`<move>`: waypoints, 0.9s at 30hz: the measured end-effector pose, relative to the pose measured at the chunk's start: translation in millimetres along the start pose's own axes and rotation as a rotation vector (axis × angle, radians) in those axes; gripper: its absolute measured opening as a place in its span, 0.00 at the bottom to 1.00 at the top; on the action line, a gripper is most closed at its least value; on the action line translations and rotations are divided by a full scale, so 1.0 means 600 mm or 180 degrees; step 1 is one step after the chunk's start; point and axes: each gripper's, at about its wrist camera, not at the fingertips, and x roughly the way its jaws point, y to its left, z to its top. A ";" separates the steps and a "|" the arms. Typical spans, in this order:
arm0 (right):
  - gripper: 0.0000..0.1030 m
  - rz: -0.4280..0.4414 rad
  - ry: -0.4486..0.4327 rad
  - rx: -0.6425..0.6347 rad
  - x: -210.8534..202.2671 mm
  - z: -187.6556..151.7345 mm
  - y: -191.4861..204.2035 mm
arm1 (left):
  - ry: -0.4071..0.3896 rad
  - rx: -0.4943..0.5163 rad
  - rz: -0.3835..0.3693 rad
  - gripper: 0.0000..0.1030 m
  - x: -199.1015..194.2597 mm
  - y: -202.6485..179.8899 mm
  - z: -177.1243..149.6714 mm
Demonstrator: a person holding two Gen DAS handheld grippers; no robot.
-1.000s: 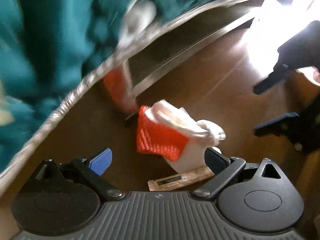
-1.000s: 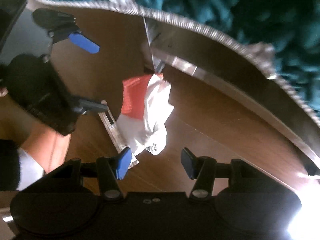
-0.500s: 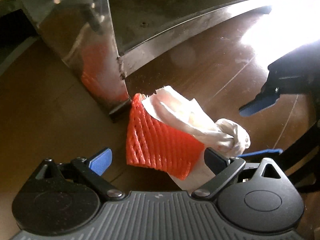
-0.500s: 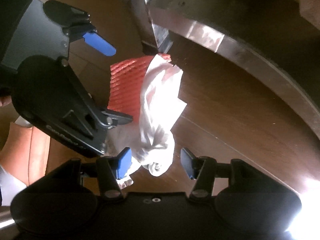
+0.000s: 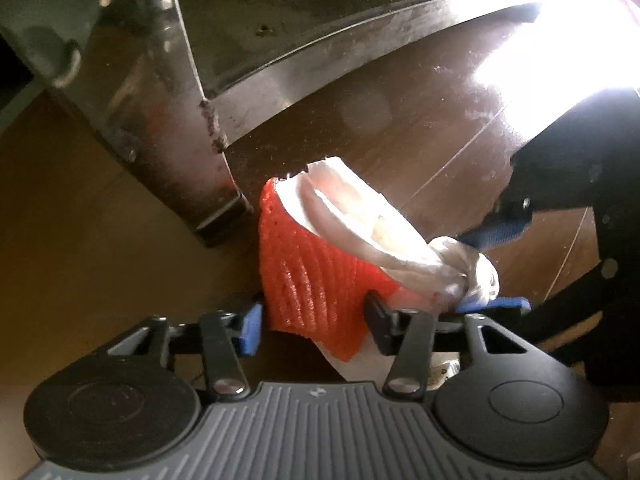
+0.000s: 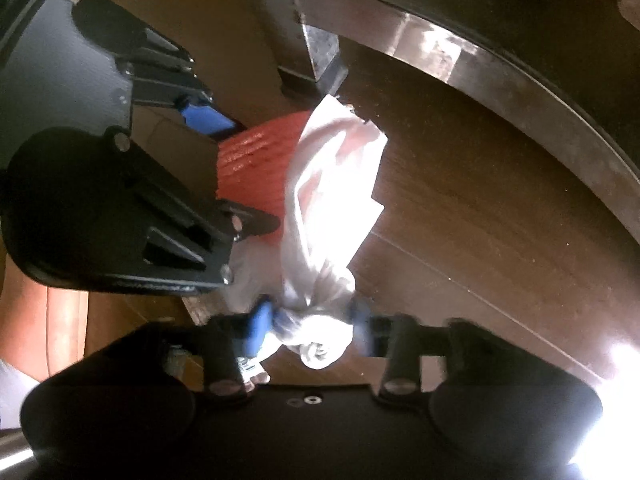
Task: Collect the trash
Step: 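Grasp the red foam net with the left tool while the right grasps the white tissue, then carry the red net in the left tool while the right carries the tissue to the bin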
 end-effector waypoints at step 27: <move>0.15 -0.0280 -0.0211 0.0498 -0.219 -0.105 -0.019 | -0.0126 -0.0356 -0.0317 0.24 -0.216 0.014 -0.051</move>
